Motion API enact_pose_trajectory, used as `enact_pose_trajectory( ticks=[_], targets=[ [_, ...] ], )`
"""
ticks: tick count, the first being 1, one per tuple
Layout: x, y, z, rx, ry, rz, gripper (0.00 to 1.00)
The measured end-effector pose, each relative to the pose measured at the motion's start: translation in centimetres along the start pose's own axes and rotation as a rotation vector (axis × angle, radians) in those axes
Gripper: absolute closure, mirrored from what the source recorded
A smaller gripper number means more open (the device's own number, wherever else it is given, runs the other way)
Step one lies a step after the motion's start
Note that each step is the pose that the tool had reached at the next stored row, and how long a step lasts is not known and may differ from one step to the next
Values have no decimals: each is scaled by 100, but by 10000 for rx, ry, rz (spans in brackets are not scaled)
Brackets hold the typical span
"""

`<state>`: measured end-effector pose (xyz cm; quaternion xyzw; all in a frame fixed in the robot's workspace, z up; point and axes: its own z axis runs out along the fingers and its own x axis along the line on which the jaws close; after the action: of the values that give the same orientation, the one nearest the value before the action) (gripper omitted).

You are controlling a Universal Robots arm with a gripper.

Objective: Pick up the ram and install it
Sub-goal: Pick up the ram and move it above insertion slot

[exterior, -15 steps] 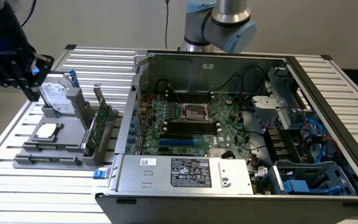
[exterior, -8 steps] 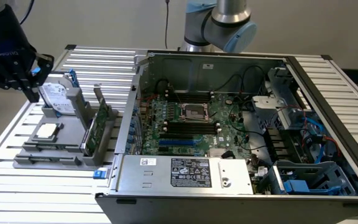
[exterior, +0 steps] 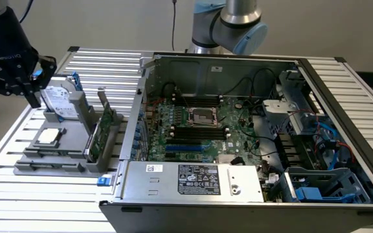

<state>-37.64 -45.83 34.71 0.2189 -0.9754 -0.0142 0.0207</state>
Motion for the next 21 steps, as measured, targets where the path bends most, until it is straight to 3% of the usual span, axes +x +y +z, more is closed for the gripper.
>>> enact_pose_trajectory(
  ticks=[21],
  targets=[
    [-3,-4,105,140,146,-3819,89]
  ],
)
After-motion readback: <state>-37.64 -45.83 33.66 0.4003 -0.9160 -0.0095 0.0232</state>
